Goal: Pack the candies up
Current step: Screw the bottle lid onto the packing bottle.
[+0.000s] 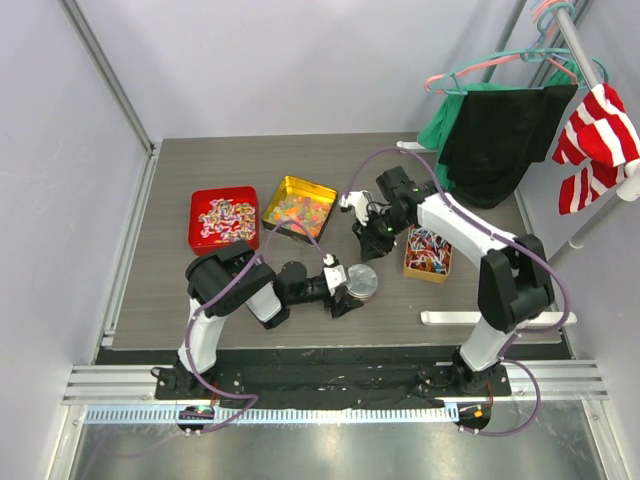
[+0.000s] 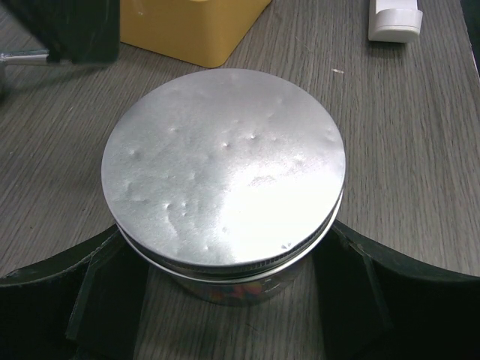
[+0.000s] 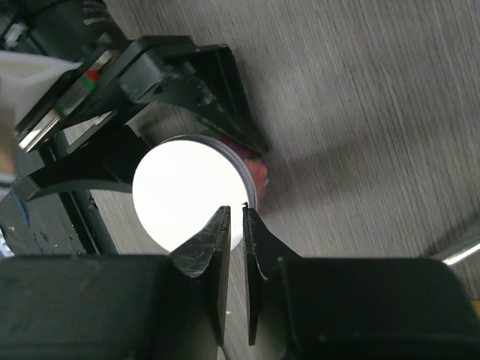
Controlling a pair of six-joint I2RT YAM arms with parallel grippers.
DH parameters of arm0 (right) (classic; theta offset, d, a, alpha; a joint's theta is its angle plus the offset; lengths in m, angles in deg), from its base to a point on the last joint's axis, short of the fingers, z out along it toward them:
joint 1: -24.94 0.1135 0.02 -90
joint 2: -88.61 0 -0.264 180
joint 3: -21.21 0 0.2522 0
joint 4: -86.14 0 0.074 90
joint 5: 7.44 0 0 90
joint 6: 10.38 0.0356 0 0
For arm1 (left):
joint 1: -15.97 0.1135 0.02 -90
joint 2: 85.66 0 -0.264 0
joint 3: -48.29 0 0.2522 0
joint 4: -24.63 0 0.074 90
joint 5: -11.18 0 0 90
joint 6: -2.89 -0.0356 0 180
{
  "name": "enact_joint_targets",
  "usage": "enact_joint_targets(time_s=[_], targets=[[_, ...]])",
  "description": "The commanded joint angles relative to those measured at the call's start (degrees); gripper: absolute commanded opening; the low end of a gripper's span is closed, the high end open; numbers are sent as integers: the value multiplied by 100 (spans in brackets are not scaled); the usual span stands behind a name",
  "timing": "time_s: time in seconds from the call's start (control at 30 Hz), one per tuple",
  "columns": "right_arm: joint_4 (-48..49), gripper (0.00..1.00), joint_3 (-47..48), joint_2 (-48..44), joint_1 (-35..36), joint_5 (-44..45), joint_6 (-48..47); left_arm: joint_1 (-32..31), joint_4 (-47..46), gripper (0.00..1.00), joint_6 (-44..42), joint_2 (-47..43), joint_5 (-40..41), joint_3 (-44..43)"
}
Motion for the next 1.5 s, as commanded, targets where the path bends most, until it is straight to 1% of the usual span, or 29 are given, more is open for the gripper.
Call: enact_joint_targets(time_s=[0.0,0.27,0.83,1.17,1.47], targets=[[173,18,413,400,72,-403,171,48,-1143,0,-193,88,175,-50],[200,19,686,840,186,-658,198,48,-1143,0,-176,88,175,-51],[182,21,230,893,221,-395,40,57,-1143,0,-167,79,166,-51],[121,18,-403,375,177,-96,-22,66,-1143,0,-149,62,201,-50],[50,17,-975,-117,-165,-8,-110,66,-1143,0,-158,62,193,-50]])
